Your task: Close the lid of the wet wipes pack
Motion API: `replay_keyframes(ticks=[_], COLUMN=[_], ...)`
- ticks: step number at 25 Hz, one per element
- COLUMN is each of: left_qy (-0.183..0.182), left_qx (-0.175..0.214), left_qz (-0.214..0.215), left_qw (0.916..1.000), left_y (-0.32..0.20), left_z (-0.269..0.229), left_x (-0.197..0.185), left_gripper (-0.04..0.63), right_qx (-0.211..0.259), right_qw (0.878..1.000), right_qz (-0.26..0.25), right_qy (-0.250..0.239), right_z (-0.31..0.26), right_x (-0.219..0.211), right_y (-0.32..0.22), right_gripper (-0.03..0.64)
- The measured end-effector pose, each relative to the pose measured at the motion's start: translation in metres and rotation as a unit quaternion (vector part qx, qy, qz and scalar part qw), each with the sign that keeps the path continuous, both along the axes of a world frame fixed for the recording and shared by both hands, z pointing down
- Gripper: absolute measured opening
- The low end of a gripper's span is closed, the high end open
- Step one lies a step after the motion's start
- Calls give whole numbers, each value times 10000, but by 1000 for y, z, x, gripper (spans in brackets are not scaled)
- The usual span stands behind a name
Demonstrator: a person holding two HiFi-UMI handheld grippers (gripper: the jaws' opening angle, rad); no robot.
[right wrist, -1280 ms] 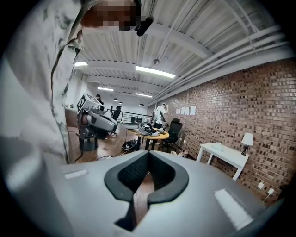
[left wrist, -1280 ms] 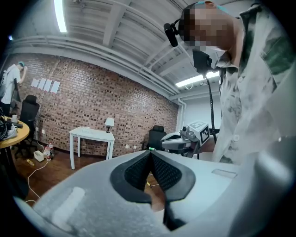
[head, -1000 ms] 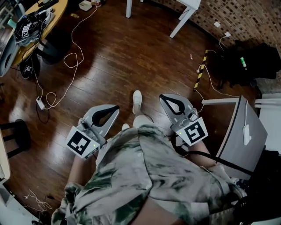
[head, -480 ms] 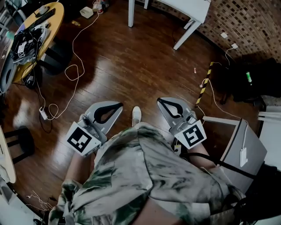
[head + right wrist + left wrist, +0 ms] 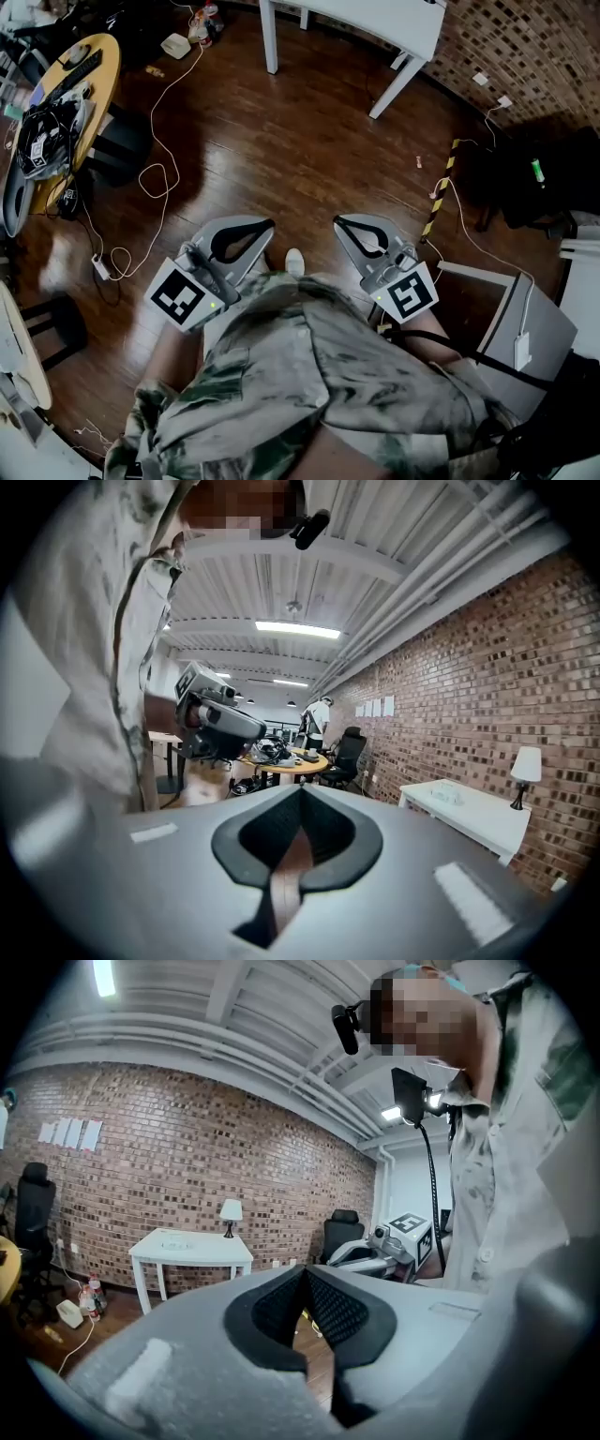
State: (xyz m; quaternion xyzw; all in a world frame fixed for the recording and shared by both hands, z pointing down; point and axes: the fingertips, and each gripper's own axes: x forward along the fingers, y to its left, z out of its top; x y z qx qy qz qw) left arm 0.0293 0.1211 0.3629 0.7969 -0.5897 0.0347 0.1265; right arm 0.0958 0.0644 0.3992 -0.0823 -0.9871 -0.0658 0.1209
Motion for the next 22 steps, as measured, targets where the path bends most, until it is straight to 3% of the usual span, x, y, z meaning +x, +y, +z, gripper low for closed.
replay_keyframes(ticks=[9, 14, 22], left_qy=[38, 210, 104], left_qx=[156, 314, 344], left_qz=[329, 440, 776], left_qw=[9993, 9983, 9963], left_y=[-64, -104, -163], left_z=[15, 15, 7], left_x=[-52, -103, -194], left_gripper=[0, 0, 0], right_qx=[-24, 99, 199], right_qw=[9991, 9984, 9965], right_qz=[423, 554, 816], right_qy=[6, 108, 2], right_z=[16, 16, 2], right_x=[-44, -90, -189], right_y=[-56, -91, -158], right_gripper=[6, 6, 6])
